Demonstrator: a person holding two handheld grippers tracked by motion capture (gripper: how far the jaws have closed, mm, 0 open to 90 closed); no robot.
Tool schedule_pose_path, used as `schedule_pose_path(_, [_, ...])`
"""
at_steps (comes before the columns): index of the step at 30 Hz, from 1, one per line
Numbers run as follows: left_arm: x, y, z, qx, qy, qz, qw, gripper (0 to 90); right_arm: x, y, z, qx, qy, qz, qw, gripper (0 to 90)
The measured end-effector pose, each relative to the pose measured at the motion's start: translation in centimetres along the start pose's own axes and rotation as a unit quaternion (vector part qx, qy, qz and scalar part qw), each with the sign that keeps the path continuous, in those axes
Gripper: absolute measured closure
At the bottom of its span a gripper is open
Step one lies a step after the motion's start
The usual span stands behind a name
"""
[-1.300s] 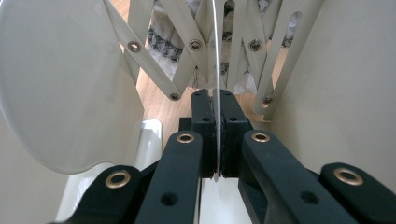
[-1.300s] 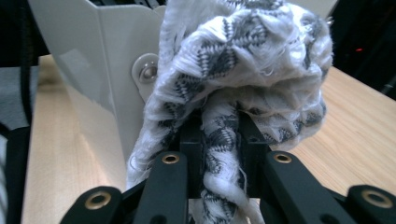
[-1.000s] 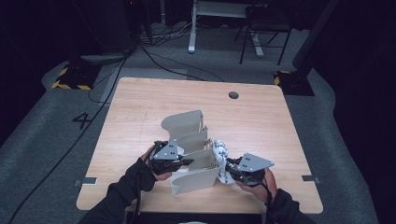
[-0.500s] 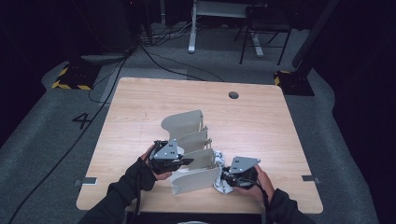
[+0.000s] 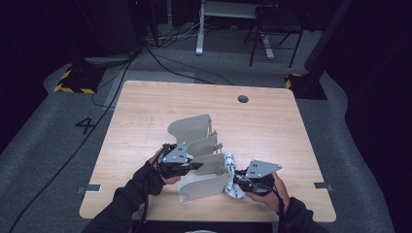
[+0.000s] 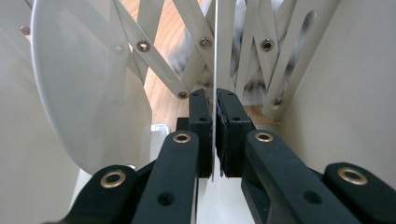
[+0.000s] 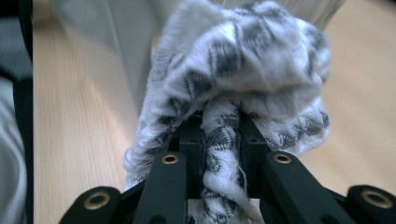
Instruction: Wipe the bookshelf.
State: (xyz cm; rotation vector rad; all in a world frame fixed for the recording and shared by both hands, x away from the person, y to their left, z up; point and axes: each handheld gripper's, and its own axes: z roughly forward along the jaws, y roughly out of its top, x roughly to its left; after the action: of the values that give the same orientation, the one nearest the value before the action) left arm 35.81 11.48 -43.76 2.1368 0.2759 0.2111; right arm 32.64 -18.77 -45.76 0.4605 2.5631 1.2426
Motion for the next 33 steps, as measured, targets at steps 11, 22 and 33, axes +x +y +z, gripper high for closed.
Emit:
schedule_pose_path(11, [0.2,0.1,0.3,0.002,0.0,0.002,1.0,85.3,-0.3,-0.8,1.0,0.027,0.028,0.001,0.9992,76.5])
schedule_pose_path(22, [1.2,0.7,1.1,0.0,-0.006,0.004,1.0,84.8,0.0,1.8,-3.5,-0.088,0.001,-0.005,0.9961,76.8])
schedule_pose_path(33, [2.5,1.6,2.6,-0.004,-0.024,0.02,0.9995,81.3,0.2,1.5,-3.2,-0.069,0.015,-0.01,0.9975,76.8])
